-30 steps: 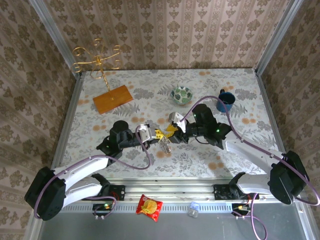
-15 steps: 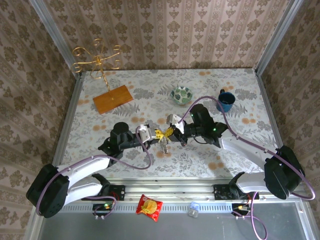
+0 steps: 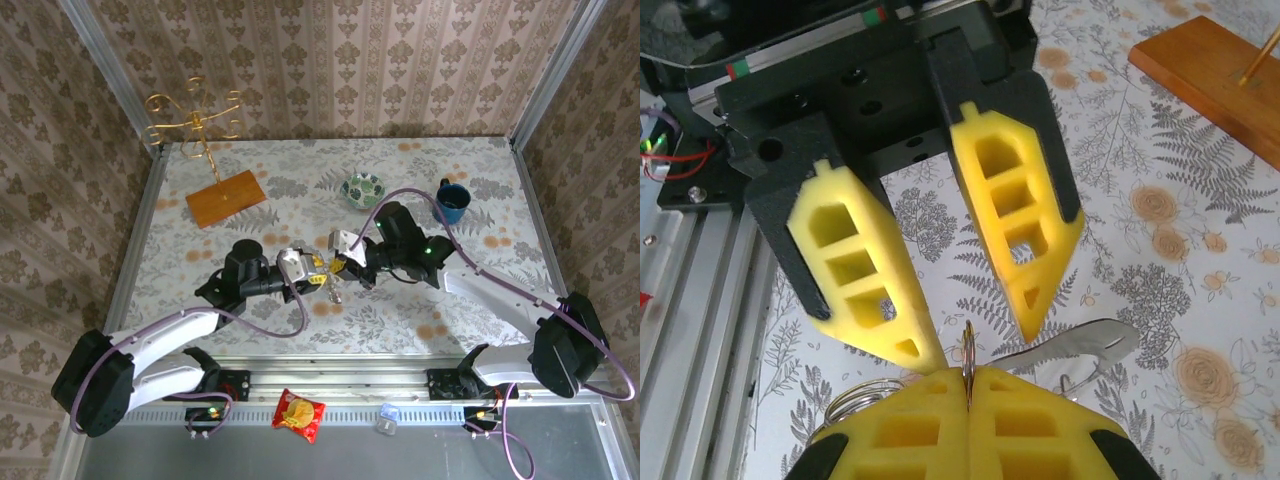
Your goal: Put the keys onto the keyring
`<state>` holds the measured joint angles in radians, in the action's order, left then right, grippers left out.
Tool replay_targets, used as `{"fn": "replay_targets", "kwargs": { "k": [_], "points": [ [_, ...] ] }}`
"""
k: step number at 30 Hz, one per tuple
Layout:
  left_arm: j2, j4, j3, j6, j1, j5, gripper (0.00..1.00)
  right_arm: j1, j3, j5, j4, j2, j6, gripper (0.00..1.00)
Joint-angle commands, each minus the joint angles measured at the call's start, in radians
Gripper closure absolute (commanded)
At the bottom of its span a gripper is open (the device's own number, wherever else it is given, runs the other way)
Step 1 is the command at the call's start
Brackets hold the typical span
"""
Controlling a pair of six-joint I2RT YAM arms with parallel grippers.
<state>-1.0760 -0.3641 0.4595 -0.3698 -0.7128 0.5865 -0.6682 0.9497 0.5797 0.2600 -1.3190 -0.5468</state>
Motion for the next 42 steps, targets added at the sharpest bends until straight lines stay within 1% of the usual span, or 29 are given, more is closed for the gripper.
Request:
{"fn": "replay_targets", "kwargs": {
  "k": [1, 3, 6, 8, 10, 12, 13, 14, 15, 16, 17, 18, 23, 27, 34, 36, 42],
  "points": [
    [0.012, 0.069, 0.045, -0.041, -0.004, 0.017, 0.71, -0.033, 0.058, -0.075, 0.108, -0.019, -0.094, 1.0],
    [0.01, 0.071, 0.053, -0.043, -0.005, 0.023, 0.72, -0.05, 0.077, -0.108, 0.137, -0.025, -0.12, 1.0],
    [0.007, 0.075, 0.061, -0.044, -0.003, 0.032, 0.76, -0.076, 0.106, -0.144, 0.172, -0.038, -0.15, 1.0],
    [0.0, 0.076, 0.068, -0.044, -0.003, 0.039, 0.8, -0.089, 0.12, -0.144, 0.181, -0.043, -0.157, 1.0],
    [-0.01, 0.084, 0.076, -0.048, -0.004, 0.042, 0.88, -0.094, 0.121, -0.129, 0.165, -0.042, -0.148, 1.0],
    [-0.016, 0.095, 0.081, -0.052, -0.004, 0.045, 1.0, -0.093, 0.114, -0.114, 0.147, -0.034, -0.126, 1.0],
    [-0.015, 0.096, 0.08, -0.054, -0.004, 0.042, 1.0, -0.09, 0.106, -0.112, 0.133, -0.026, -0.11, 1.0],
    [-0.012, 0.092, 0.078, -0.051, -0.003, 0.039, 1.0, -0.083, 0.094, -0.108, 0.118, -0.015, -0.085, 0.97],
    [-0.007, 0.081, 0.07, -0.049, -0.002, 0.036, 1.0, -0.067, 0.078, -0.097, 0.102, -0.002, -0.058, 0.81],
    [-0.001, 0.063, 0.06, -0.043, -0.001, 0.033, 1.0, -0.051, 0.057, -0.09, 0.084, 0.012, -0.026, 0.62],
    [0.003, 0.043, 0.05, -0.036, -0.002, 0.029, 1.0, -0.04, 0.035, -0.09, 0.069, 0.026, -0.005, 0.57],
    [0.002, 0.02, 0.04, -0.024, -0.001, 0.026, 1.0, -0.031, 0.012, -0.087, 0.057, 0.042, 0.014, 0.56],
    [0.005, -0.031, 0.017, -0.013, -0.006, 0.016, 1.0, -0.003, -0.057, -0.061, 0.017, 0.078, 0.108, 0.56],
    [0.01, -0.039, 0.008, -0.013, -0.007, 0.008, 1.0, 0.012, -0.077, -0.012, -0.048, 0.065, 0.181, 0.59],
    [0.01, -0.032, 0.01, -0.019, -0.007, 0.003, 1.0, 0.013, -0.066, 0.012, -0.085, 0.054, 0.221, 0.61],
    [0.01, -0.037, 0.01, -0.021, -0.008, 0.003, 1.0, 0.013, -0.061, 0.012, -0.084, 0.048, 0.223, 0.64],
    [0.013, -0.045, 0.005, -0.016, -0.008, 0.006, 1.0, 0.015, -0.039, 0.009, -0.065, 0.011, 0.223, 0.83]
  ]
}}
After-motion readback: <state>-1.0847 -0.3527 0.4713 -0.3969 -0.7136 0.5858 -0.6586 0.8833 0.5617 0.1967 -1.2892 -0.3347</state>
